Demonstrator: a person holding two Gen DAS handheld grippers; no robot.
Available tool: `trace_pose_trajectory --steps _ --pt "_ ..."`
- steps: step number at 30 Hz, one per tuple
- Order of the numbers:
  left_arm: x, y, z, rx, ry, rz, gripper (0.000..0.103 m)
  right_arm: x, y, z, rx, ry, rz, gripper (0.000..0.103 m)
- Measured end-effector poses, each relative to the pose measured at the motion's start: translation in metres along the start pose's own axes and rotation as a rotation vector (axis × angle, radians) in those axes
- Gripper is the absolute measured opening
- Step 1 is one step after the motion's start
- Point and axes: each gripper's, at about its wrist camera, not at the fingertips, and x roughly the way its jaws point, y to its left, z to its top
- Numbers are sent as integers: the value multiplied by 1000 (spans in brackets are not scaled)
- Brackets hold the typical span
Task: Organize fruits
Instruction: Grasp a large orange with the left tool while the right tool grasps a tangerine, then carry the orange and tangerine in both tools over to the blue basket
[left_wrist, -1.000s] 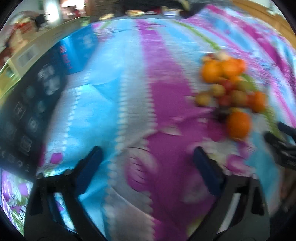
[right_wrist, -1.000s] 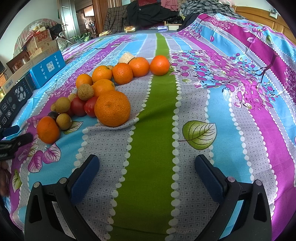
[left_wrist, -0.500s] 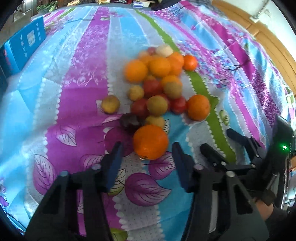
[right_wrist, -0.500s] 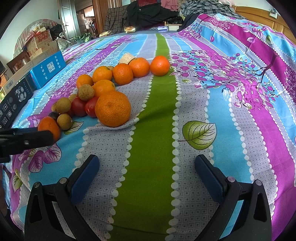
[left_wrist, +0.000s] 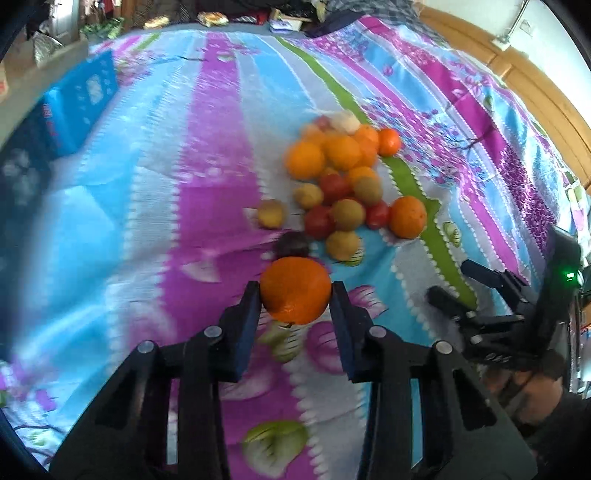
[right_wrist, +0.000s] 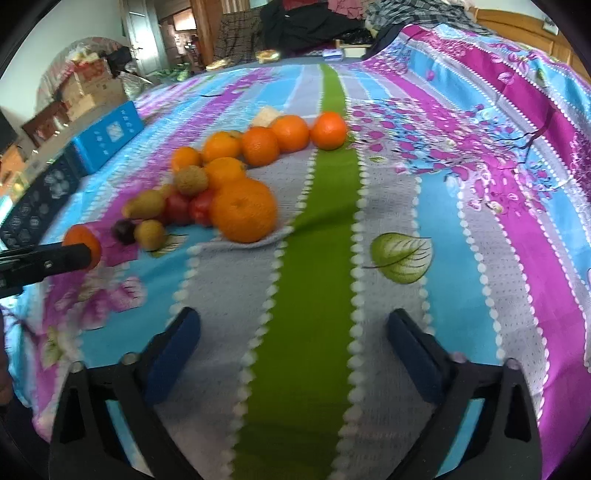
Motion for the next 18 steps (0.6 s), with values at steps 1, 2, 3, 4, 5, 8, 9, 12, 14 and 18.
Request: trace_pose_trajectory --steps 1,2,3,4,5,8,9,12,14,18 --pt "-3 3 0 -3 -11 12 38 -6 5 0 -5 3 27 81" --pt "-8 8 -1 -11 -23 25 38 -10 8 0 -9 0 46 70" --pt "-10 11 -1 -19 -29 30 38 -16 14 2 -14 -6 77 68" --pt "-13 14 -1 -26 -39 33 38 -20 19 4 -17 -15 97 65" --pt "-14 14 -2 -24 -47 38 38 -26 25 7 -18 -35 122 59" --pt "-17 13 -1 -6 -68 60 38 -30 45 20 -21 -54 206 45" --pt "-17 13 0 -8 -70 56 38 -28 50 24 -23 -52 224 41" --pt "-15 17 1 -21 -66 56 38 -14 68 37 -47 -34 254 39" --pt "-13 20 1 -30 -61 59 38 -3 75 42 -60 -16 264 39" --pt "-13 24 3 -42 -62 56 38 23 89 48 -79 22 245 39"
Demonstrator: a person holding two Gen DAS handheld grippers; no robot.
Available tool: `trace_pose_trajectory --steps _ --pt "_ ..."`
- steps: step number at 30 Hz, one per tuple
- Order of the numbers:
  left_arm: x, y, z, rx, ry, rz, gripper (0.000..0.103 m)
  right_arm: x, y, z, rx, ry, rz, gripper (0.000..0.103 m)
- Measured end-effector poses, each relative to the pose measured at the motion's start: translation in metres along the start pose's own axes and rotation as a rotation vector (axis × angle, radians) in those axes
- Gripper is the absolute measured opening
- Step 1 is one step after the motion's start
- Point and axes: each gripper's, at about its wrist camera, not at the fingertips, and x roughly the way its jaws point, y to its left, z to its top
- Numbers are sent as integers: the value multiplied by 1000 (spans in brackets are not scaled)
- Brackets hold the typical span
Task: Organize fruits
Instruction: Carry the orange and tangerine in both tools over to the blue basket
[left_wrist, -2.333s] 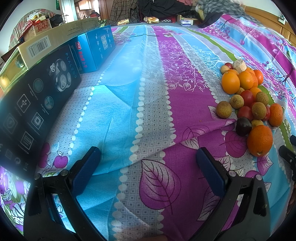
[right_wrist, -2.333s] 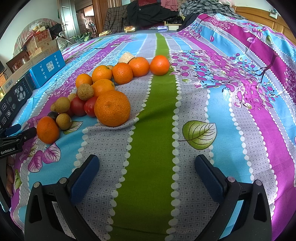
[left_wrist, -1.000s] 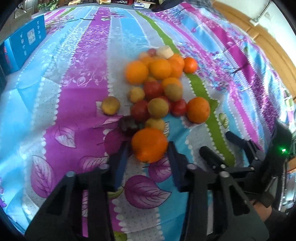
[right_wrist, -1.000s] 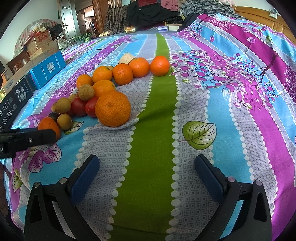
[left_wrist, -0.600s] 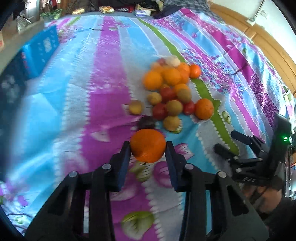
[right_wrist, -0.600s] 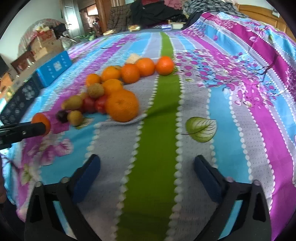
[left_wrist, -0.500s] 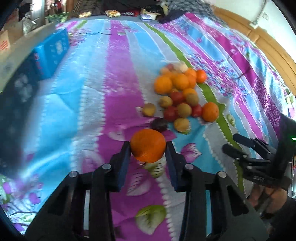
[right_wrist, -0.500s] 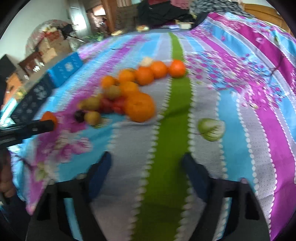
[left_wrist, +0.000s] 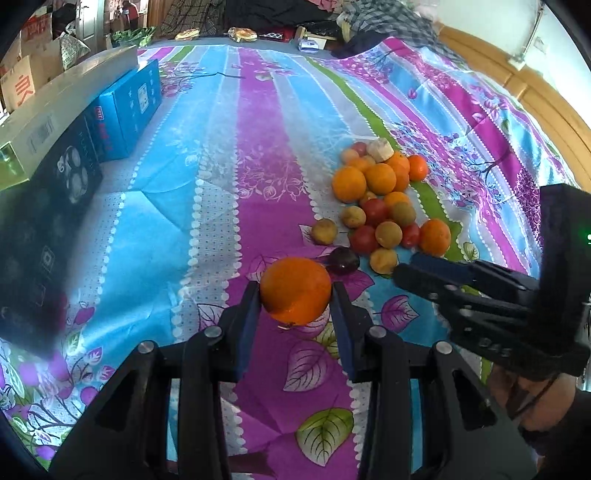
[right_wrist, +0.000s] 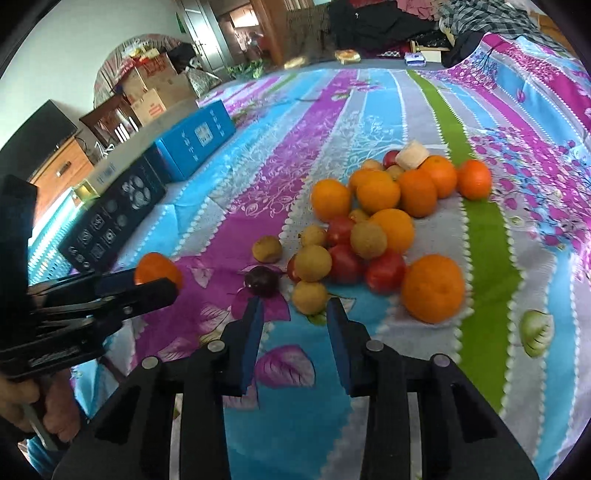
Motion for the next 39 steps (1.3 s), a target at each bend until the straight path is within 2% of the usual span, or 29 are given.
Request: trace_pose_trajectory --steps 6,10,13,16,20,24,28,39 --pt "6 0 3 0 12 -12 38 20 4 6 -11 20 -50 38" --pt "7 0 4 -4 14 -15 38 30 0 0 -5 47 -82 26" --pt "6 0 5 -7 17 -5 38 25 0 -1 -4 40 -88 26" --pt "-4 -6 8 15 -3 11 38 3 6 -1 -24 4 -101 26" --pt "-28 -15 19 39 -47 35 38 -39 13 5 -11 -61 -167 26" --pt "-60 -23 34 51 -109 78 38 -90 20 21 13 -153 -254 26" --pt "-92 -24 51 41 -172 114 38 -123 29 42 4 -198 -300 26" --pt "-146 -8 76 -14 -247 141 38 -165 72 91 -63 -254 -282 26"
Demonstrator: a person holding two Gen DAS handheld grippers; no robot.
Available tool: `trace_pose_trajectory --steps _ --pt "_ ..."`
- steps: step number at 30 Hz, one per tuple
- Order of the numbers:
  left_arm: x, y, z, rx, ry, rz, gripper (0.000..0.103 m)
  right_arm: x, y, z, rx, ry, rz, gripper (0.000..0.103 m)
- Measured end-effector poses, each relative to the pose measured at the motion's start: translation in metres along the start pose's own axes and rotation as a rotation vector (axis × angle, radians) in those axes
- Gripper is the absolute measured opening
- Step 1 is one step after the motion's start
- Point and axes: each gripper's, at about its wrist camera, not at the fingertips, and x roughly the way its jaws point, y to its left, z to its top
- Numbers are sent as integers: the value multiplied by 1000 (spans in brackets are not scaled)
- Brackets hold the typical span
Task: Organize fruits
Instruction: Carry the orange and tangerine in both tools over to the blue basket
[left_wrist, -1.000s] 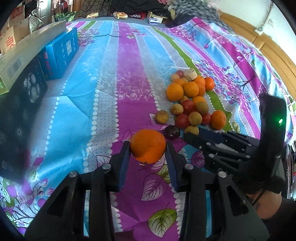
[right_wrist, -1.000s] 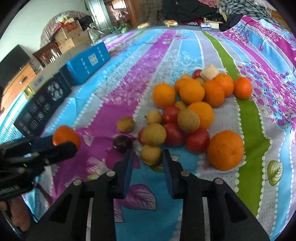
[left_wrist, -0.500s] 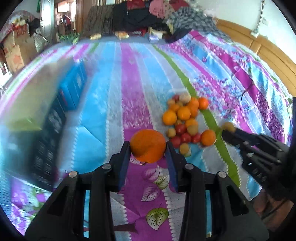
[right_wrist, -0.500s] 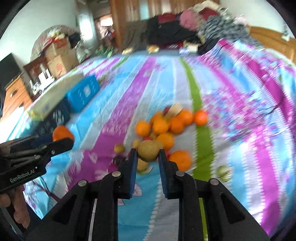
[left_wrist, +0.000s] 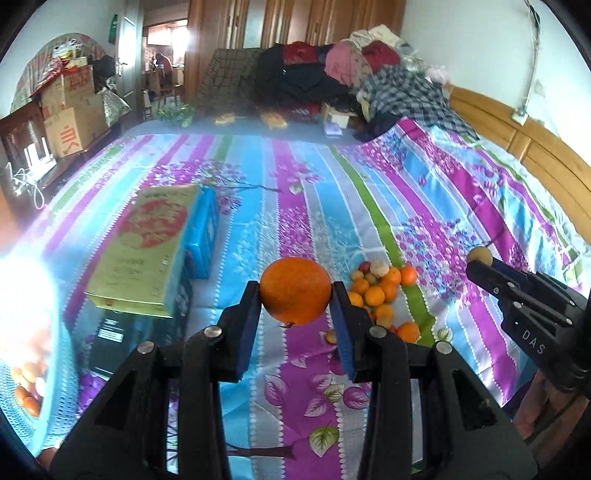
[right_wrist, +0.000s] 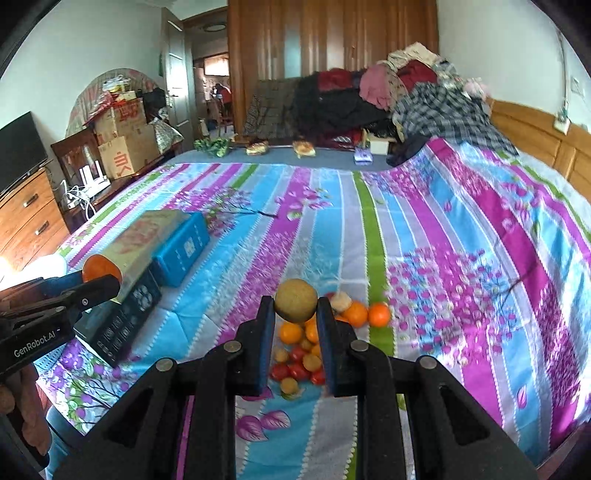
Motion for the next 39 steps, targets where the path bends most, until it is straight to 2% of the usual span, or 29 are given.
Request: trace_pose_trajectory --steps 9,20,30,39 --pt "-39 51 14 -74 -69 74 38 -9 50 34 -51 -42 65 26" --pt "-81 128 23 -185 -131 203 38 -7 142 75 -131 -70 198 26" --pt "-110 200 5 -296 -143 321 38 3 243 94 -216 -51 340 26" --pt "-133 265 -23 -422 -143 419 38 14 335 95 -323 -2 465 26"
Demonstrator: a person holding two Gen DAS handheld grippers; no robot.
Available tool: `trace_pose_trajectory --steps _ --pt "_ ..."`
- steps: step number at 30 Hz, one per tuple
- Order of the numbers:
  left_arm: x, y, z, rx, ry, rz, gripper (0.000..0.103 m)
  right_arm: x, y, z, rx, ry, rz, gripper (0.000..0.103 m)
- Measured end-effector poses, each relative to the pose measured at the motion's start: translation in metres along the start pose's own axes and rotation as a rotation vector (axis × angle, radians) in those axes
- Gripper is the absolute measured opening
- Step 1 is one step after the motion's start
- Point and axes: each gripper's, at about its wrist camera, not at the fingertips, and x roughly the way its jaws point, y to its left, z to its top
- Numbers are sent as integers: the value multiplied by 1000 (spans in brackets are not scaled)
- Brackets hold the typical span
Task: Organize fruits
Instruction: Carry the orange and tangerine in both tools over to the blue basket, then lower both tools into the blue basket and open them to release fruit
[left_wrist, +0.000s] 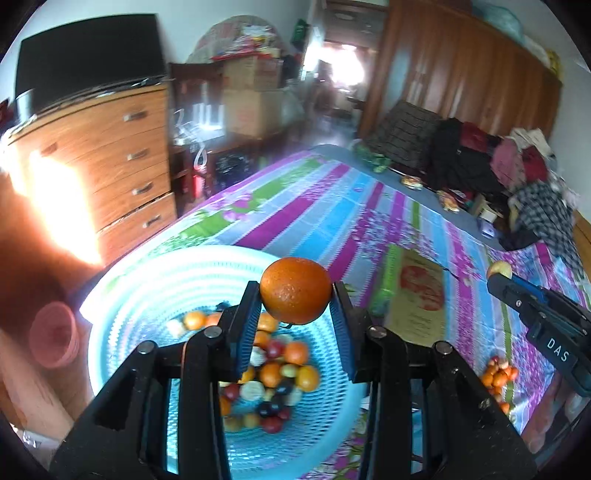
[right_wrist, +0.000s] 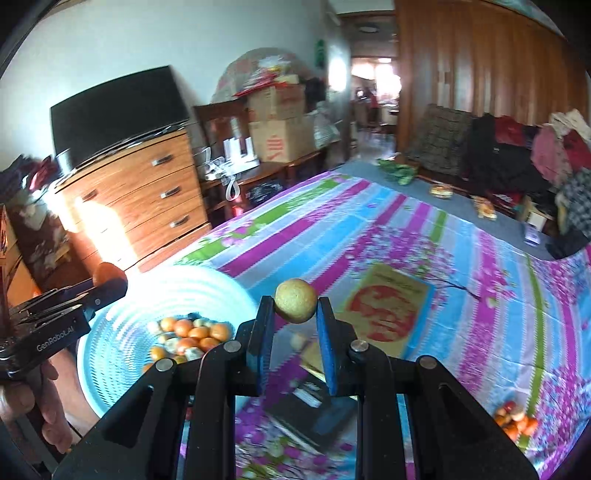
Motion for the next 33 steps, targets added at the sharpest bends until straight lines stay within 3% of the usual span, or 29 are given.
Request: trace_pose_trajectory --steps 15,24,33 --pt "23 75 -16 -118 89 90 38 89 86 -4 -99 203 158 26" --pt "41 94 -30 -146 163 88 38 120 102 -15 -123 279 169 26" --pt "47 105 -34 -160 182 88 38 135 102 -23 -113 319 179 26"
